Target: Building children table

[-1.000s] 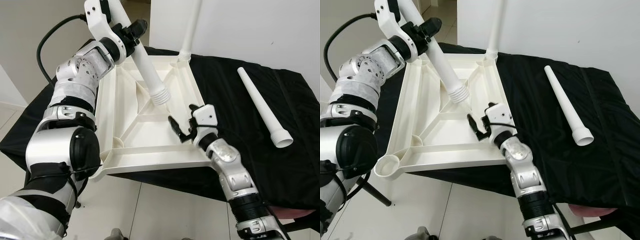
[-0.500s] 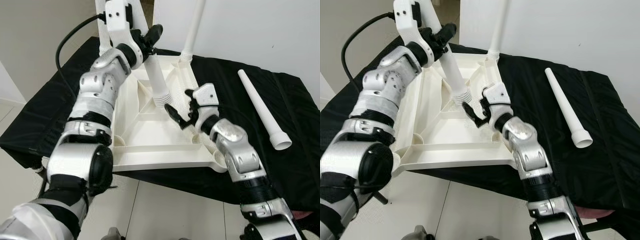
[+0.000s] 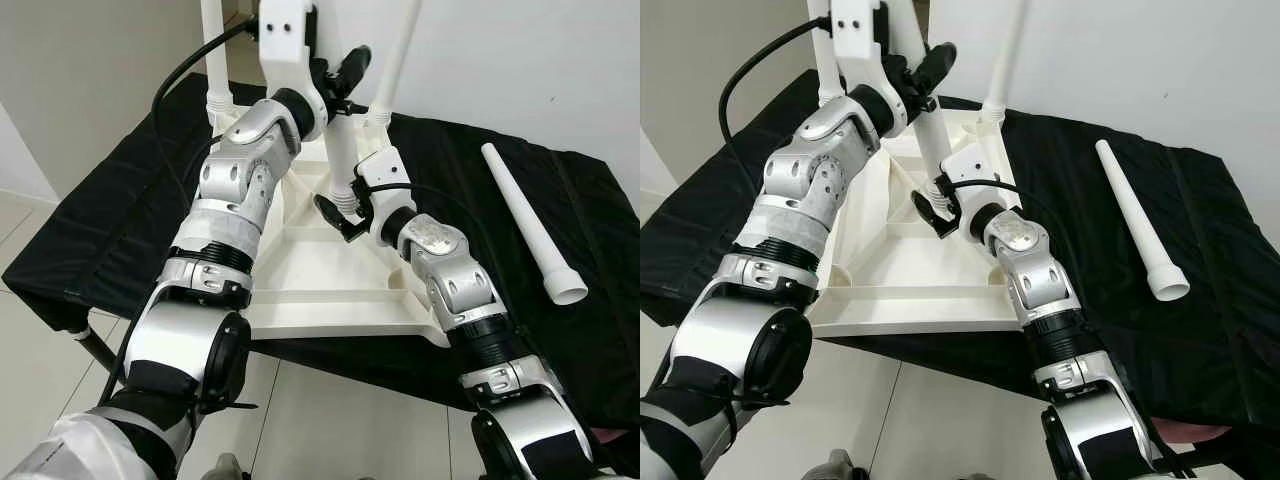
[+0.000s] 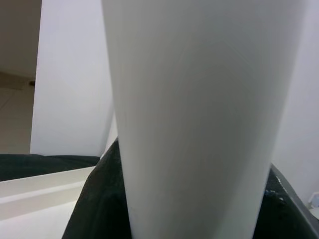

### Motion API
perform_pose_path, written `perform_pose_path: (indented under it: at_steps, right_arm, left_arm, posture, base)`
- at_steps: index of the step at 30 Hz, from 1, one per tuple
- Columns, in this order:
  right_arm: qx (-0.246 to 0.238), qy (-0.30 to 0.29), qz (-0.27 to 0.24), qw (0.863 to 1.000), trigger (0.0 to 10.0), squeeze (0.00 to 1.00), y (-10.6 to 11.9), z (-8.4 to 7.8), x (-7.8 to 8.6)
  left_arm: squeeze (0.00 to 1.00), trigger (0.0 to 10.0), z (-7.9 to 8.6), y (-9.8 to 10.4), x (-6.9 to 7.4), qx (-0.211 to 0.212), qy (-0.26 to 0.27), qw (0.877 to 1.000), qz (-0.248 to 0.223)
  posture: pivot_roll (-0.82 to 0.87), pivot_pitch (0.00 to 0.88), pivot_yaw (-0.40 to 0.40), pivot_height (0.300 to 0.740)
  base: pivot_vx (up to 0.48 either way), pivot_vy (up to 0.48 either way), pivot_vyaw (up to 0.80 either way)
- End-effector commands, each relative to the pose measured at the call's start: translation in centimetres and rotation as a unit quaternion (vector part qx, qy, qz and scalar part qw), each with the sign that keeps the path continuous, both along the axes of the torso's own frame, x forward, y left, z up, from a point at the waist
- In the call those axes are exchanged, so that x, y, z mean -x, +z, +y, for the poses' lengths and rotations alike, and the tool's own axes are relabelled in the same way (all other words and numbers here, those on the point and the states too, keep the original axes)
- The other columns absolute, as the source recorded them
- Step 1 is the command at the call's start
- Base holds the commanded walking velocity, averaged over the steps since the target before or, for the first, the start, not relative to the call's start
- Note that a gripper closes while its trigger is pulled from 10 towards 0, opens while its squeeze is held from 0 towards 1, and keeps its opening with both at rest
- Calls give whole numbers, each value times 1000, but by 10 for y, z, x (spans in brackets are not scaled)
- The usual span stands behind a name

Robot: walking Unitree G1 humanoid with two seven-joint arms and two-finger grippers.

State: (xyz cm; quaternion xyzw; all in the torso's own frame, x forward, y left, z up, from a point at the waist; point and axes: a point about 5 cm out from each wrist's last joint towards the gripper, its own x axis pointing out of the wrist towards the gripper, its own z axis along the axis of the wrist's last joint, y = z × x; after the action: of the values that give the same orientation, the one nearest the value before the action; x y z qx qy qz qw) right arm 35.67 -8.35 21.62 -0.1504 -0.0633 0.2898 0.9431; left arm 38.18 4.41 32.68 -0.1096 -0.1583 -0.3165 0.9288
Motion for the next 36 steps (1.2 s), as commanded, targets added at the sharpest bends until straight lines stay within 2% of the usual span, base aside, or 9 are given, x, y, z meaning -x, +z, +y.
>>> perform_pose_path:
  at_steps: [1, 3, 7, 11, 22, 36]
  right_arm:
    - [6, -5, -1, 1000, 10000, 0, 1, 0, -3]
    - [10, -21, -12, 1000, 10000, 0, 1, 1, -8]
    - [10, -25, -17, 1000, 10000, 0, 2, 2, -9]
    - [8, -38, -37, 999, 10000, 0, 9, 4, -15]
    - [10, -40, -47, 998, 10000, 0, 11, 2, -18]
    - [-17, -21, -79, 997, 10000, 0, 23, 6, -18]
  left_arm:
    - [0, 10000, -7, 2, 4, -8, -7, 1000, -11]
    - [0, 10000, -15, 2, 11, -11, -17, 1000, -17]
    - [0, 10000, -18, 1, 14, -13, -20, 1000, -19]
    - [0, 10000, -29, -4, 20, -16, -27, 999, -16]
    - [0, 10000, -34, -3, 23, -12, -33, 999, -16]
    - [0, 10000, -40, -3, 25, -20, -37, 999, -17]
  posture:
    - [9, 0, -71, 740]
    - [14, 0, -67, 740]
    - [15, 0, -68, 740]
    - [2, 0, -68, 740]
    - [-2, 0, -69, 740]
    - [-11, 0, -53, 740]
  base:
    - [0, 0, 0]
    - [0, 0, 0]
    - [0, 0, 0]
    - [0, 0, 0]
    - [0, 0, 0]
    - [0, 0, 0]
